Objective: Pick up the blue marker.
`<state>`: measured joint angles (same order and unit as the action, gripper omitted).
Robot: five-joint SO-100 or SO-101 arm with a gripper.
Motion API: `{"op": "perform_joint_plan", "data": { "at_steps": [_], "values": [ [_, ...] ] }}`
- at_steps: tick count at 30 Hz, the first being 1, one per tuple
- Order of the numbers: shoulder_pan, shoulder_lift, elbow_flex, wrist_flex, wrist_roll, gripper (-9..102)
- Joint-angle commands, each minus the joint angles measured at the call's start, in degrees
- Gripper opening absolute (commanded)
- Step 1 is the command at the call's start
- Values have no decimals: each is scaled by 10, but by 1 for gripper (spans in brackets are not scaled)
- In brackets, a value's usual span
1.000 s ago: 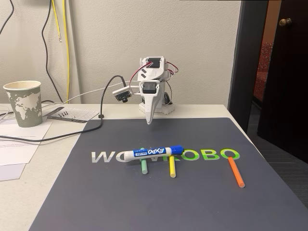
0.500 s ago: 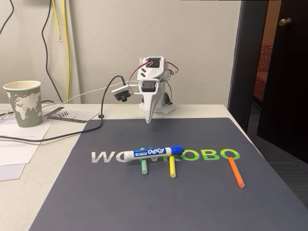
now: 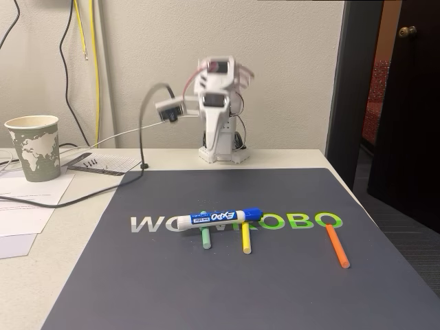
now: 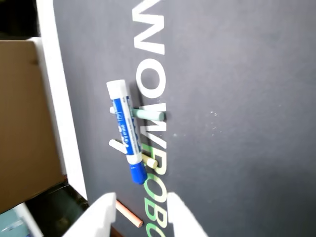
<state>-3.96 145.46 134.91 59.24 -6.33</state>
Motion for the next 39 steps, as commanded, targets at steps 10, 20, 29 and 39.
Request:
{"op": "perform_joint_plan", "data": {
  "at_steps": [10,20,29,39],
  "values": [
    [-33,-262,-250,36,-44,6],
    [-36,-433,-432,160,-70,6],
    [-37,-512,-457,166,-126,6],
    [-33,-555,-458,141,-144,6]
  ]
}}
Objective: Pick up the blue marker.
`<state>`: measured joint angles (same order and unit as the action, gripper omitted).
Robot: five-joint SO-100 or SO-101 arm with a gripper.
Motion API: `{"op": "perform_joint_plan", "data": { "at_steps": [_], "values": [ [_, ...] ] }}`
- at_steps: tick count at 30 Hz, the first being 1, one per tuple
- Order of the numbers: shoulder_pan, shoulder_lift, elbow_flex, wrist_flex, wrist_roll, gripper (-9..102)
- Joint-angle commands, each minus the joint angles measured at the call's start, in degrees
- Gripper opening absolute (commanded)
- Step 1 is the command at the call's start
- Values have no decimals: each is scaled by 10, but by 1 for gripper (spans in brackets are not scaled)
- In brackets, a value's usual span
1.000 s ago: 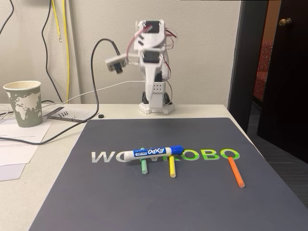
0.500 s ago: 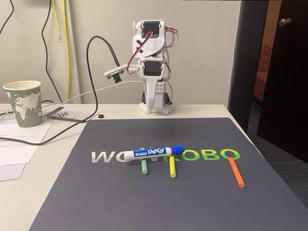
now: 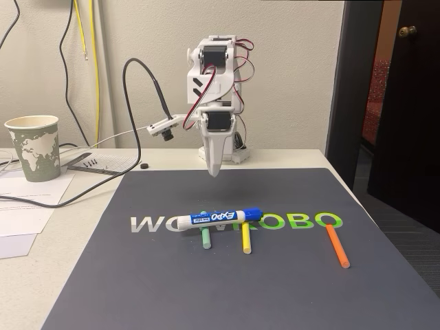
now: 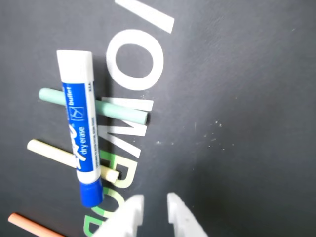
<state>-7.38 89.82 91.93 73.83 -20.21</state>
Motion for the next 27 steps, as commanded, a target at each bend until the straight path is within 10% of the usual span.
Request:
{"op": "perform_joint_plan", "data": {
  "at_steps": [1,27],
  "values": [
    [0,0,-30,-5,-5,6],
    [-1,-7,-63,88,-111,21]
  ]
}}
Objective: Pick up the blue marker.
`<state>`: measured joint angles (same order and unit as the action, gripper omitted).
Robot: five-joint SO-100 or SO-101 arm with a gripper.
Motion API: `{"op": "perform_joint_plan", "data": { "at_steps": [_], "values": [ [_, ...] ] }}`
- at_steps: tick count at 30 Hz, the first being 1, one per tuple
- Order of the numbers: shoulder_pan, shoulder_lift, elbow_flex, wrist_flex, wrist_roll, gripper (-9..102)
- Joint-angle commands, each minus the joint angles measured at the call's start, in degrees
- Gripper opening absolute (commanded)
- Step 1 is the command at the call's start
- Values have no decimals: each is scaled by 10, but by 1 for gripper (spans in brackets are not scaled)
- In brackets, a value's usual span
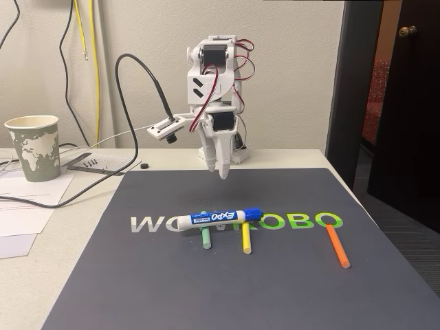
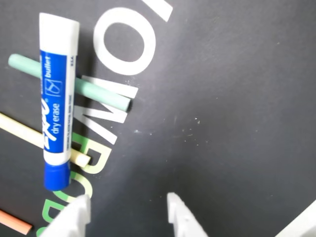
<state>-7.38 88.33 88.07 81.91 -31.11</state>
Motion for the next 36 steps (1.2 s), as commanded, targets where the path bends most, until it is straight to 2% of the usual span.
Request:
{"op": "perform_joint_plan", "data": {
  "at_steps": [1,8,17,22,31,36],
  "values": [
    [2,10,-25,15,-2,21],
    [45,26,-25,72,-27,20],
    [91,31,-22,72,-34,20],
    [52,28,-21,54,26,19],
    [-74,25,-24,-3,182,11],
    [-118,25,-25,-20,211,10]
  ]
}}
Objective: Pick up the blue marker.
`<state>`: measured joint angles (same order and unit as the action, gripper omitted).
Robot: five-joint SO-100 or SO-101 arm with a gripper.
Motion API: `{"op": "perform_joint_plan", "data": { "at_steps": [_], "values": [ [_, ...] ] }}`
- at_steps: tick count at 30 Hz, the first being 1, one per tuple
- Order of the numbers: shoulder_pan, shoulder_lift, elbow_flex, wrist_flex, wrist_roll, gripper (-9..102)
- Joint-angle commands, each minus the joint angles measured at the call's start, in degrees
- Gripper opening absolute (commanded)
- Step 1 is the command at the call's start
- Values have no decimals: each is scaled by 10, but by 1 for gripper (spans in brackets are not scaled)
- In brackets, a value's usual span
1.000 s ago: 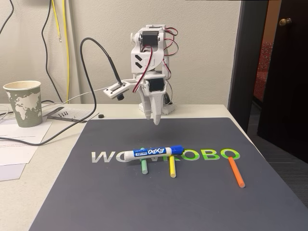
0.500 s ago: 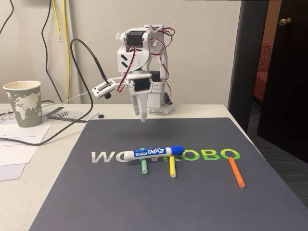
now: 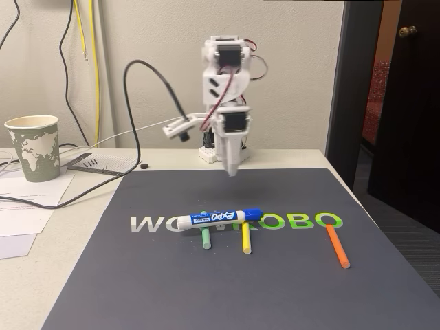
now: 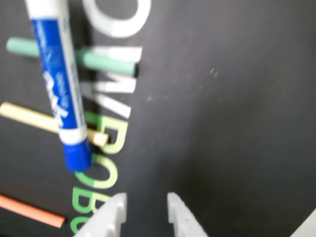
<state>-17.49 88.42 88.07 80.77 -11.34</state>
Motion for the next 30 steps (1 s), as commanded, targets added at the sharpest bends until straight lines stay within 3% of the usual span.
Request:
{"op": "perform_joint_plan", "data": {
  "at_steps": [1,14,30],
  "values": [
    [-23,23,-25,-13,18,10],
    [-83,-11,-25,-67,33,10],
    [-91,-56,-25,-72,4,25]
  ]
}}
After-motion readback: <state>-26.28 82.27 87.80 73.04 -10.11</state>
